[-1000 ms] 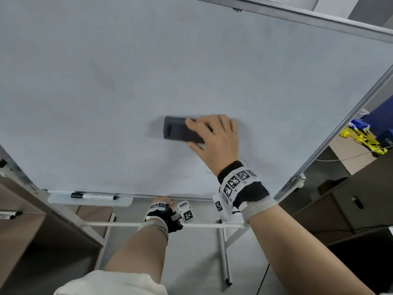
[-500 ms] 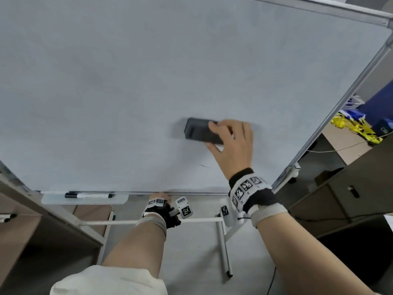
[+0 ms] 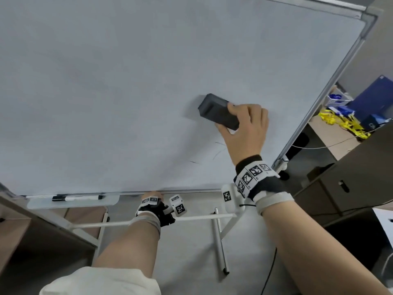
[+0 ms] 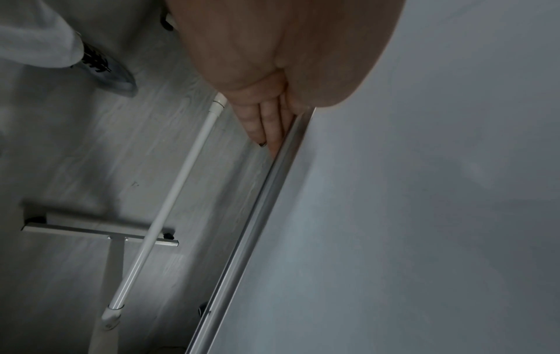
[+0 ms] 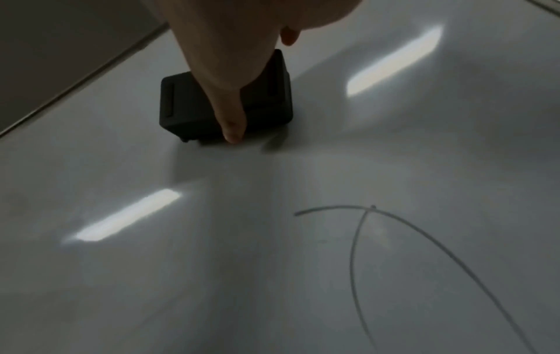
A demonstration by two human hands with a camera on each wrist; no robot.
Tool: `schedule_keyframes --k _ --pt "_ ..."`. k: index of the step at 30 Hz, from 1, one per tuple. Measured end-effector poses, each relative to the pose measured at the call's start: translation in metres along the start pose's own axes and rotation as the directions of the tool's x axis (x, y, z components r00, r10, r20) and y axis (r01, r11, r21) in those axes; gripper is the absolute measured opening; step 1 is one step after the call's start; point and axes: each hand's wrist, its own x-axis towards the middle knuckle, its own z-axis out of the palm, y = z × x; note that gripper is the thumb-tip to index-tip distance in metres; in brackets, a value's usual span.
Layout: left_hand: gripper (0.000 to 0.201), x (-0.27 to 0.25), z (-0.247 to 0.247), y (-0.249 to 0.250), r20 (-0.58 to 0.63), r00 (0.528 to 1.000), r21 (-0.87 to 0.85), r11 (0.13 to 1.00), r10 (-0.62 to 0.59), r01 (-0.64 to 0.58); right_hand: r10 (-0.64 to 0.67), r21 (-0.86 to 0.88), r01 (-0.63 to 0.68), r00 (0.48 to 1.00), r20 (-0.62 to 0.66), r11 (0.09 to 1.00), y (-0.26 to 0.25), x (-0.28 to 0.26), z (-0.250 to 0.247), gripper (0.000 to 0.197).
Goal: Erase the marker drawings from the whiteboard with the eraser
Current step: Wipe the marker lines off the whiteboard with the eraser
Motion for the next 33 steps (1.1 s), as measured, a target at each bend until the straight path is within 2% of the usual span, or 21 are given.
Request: schedule_keyframes --k 3,5,8,10,12,15,17,18,20,22,24,26,28,29,30,31,33 --pt "0.036 0.003 0.0 0.001 0.014 1.0 -0.006 1.0 -0.015 0.015 -0.015 0.013 0.015 0.999 0.045 1.0 0.001 -0.01 0.005 0.04" --pt "0.038 0.007 -0.001 0.001 0.03 0.999 -0.034 0.999 -0.018 0.019 -0.025 -0.009 0.027 0.983 0.181 1.0 0.005 -0.037 0.012 0.043" --pt "0.039 0.006 -0.005 0.0 0.036 0.999 -0.128 0.991 -0.032 0.036 -0.041 -0.104 0.088 0.92 0.39 0.991 0.007 -0.071 0.02 0.049" --pt "0.041 0.002 -0.007 0.003 0.068 0.996 -0.141 0.987 -0.064 0.073 -0.005 -0.125 0.056 0.928 0.373 0.991 0.002 -0.067 0.017 0.048" --pt "0.045 -0.003 -0.003 0.005 0.068 0.996 -0.169 0.983 -0.059 0.07 0.013 -0.102 0.013 0.968 0.251 0.995 -0.001 -0.05 0.009 0.045" --pt "0.045 -0.007 0.002 0.01 0.135 0.983 -0.303 0.94 -0.121 0.157 -0.012 -0.063 0.018 0.995 0.096 0.998 0.007 -0.033 -0.003 0.042" --pt "0.04 -0.007 0.002 0.016 0.195 0.964 -0.389 0.889 -0.179 0.243 -0.009 -0.079 0.019 0.993 0.12 0.997 0.015 -0.04 -0.006 0.044" --pt "0.035 0.0 0.006 0.016 0.18 0.963 -0.44 0.859 -0.2 0.261 0.005 -0.087 0.008 0.988 0.157 0.996 0.019 -0.049 -0.006 0.045" --pt "0.03 0.009 0.017 0.019 0.141 0.969 -0.558 0.792 -0.203 0.248 0.05 -0.106 -0.024 0.966 0.252 0.994 0.025 -0.07 -0.004 0.046" --pt "0.026 0.012 0.022 0.035 0.184 0.968 -0.595 0.765 -0.168 0.246 0.102 -0.123 -0.067 0.946 0.308 0.99 0.029 -0.084 -0.004 0.047" --pt "0.044 0.013 0.032 0.055 0.145 0.982 -0.659 0.729 -0.119 0.186 0.123 -0.132 -0.085 0.941 0.314 0.988 0.031 -0.088 -0.007 0.047" --pt "0.048 0.019 0.038 0.068 0.148 0.986 -0.745 0.647 -0.075 0.161 0.1 -0.139 -0.06 0.949 0.299 0.988 0.035 -0.087 -0.012 0.047" --pt "0.049 0.025 0.042 0.071 0.139 0.99 -0.62 0.779 -0.011 0.096 0.081 -0.142 -0.046 0.963 0.257 0.989 0.04 -0.084 -0.017 0.046" --pt "0.05 0.03 0.047 0.066 0.134 0.991 -0.436 0.899 0.017 0.044 0.086 -0.143 -0.055 0.971 0.223 0.988 0.043 -0.083 -0.019 0.045" --pt "0.052 0.036 0.049 0.06 0.103 0.993 -0.271 0.962 0.064 -0.034 0.1 -0.146 -0.073 0.977 0.189 0.987 0.046 -0.083 -0.02 0.045" --pt "0.052 0.044 0.055 0.057 0.116 0.987 -0.2 0.976 0.111 -0.086 0.118 -0.152 -0.094 0.979 0.164 0.984 0.048 -0.084 -0.02 0.044" --pt "0.048 0.048 0.062 0.053 0.097 0.994 -0.425 0.905 0.043 0.003 0.163 -0.191 -0.131 0.973 0.164 0.973 0.051 -0.088 -0.018 0.045"
